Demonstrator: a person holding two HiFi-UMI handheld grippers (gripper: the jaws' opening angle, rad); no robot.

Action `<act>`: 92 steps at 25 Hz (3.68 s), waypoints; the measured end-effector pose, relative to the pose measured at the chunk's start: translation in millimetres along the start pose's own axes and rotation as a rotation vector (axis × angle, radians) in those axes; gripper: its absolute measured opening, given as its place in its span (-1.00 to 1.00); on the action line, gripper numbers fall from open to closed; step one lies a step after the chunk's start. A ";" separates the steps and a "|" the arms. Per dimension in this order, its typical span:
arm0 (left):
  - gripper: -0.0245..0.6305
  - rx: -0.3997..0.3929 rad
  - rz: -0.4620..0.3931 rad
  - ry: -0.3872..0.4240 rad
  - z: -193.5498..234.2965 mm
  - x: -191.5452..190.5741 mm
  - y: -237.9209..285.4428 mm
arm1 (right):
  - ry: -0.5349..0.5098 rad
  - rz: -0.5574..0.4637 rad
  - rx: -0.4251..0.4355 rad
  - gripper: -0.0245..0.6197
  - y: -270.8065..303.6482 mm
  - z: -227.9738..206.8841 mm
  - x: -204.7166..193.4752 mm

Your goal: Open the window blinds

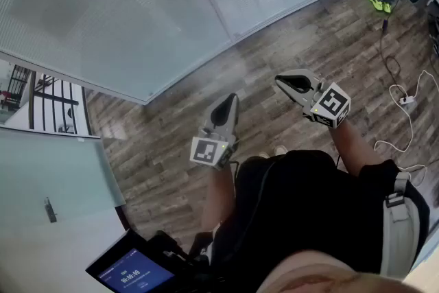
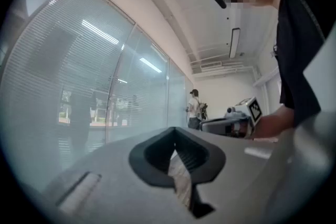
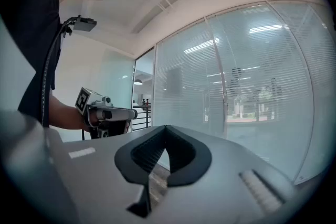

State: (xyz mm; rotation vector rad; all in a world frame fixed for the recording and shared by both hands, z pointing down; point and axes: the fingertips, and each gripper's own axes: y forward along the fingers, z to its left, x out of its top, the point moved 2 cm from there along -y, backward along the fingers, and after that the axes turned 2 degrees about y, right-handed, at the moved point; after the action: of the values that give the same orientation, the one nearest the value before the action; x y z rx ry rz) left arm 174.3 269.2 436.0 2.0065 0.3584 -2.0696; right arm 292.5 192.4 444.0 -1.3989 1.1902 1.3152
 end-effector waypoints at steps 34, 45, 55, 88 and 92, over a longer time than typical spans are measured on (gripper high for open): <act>-0.92 -0.049 -0.002 0.078 -0.5 13.0 27.8 | -0.010 -0.021 -0.023 -0.91 -9.8 -24.4 -2.6; -0.92 -0.068 0.013 0.094 -4.3 13.7 33.2 | 0.013 -0.033 -0.018 -0.91 -18.7 -23.1 -0.2; -0.92 -0.023 0.011 0.079 11.0 9.3 17.6 | -0.002 -0.018 0.031 -0.91 1.6 -17.7 -6.7; -0.92 -0.191 0.016 0.058 195.5 4.5 79.0 | -0.043 -0.007 -0.065 -0.91 191.0 -93.7 10.0; -0.92 -0.204 0.014 0.039 227.6 3.0 81.6 | -0.047 0.000 -0.072 -0.91 224.1 -100.5 12.5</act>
State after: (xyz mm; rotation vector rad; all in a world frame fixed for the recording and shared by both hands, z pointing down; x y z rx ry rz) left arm -12.7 116.0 438.7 1.9251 0.5375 -1.9031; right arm 90.3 52.3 444.8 -1.4114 1.1219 1.3958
